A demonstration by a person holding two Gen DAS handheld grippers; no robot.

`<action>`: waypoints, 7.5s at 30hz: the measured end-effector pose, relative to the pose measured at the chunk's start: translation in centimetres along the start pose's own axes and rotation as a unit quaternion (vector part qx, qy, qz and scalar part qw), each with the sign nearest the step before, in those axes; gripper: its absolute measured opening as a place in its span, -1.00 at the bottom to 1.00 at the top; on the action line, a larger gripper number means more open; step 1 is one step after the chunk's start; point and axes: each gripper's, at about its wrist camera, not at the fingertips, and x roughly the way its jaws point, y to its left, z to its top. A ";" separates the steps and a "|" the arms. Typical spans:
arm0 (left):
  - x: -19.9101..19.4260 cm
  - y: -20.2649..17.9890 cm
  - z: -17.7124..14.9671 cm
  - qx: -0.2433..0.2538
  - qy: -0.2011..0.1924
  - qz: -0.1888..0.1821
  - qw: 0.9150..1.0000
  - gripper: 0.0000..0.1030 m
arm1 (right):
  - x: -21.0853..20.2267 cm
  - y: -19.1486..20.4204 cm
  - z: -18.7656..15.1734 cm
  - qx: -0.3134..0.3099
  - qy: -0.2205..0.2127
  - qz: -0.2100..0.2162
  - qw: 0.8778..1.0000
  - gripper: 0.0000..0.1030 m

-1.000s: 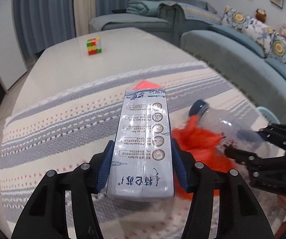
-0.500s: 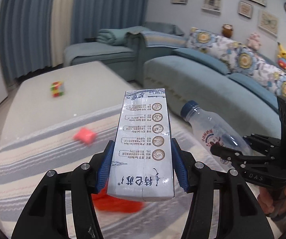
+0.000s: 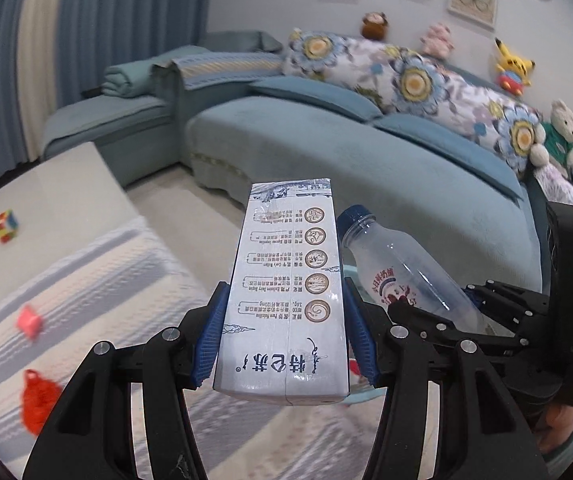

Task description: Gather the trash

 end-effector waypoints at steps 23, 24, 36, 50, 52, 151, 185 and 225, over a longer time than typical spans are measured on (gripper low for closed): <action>11.1 -1.5 -5.0 -0.013 0.091 -0.037 0.995 0.12 | 9.0 -8.1 -6.6 0.079 0.081 -0.050 0.992 -0.14; 10.9 -1.6 -5.0 -0.013 0.090 -0.038 0.995 0.21 | 9.0 -8.2 -6.5 0.083 0.082 -0.048 0.992 -0.13; 9.0 -1.2 -4.7 -0.022 0.074 -0.042 0.996 0.24 | 7.8 -7.6 -6.4 0.088 0.075 -0.038 0.993 -0.13; 0.6 4.0 -2.6 -0.059 -0.008 -0.021 0.998 0.43 | 3.7 0.5 -2.8 0.020 0.018 -0.006 1.000 0.15; -1.0 5.8 -2.6 -0.070 -0.022 -0.012 0.997 0.45 | 3.4 2.6 -2.2 0.008 0.010 0.009 1.000 0.15; -3.0 32.6 -12.8 -0.274 -0.034 0.163 0.947 -0.26 | 21.4 30.7 1.8 -0.131 0.081 0.127 0.980 0.06; 7.8 2.1 -0.2 -0.055 0.032 -0.003 0.998 -0.22 | 5.4 -4.6 3.1 0.060 -0.012 -0.020 0.998 -0.43; -13.3 -1.1 -13.8 -0.125 -0.100 0.143 0.977 0.68 | -11.8 3.8 -9.1 -0.026 -0.110 -0.095 0.989 0.35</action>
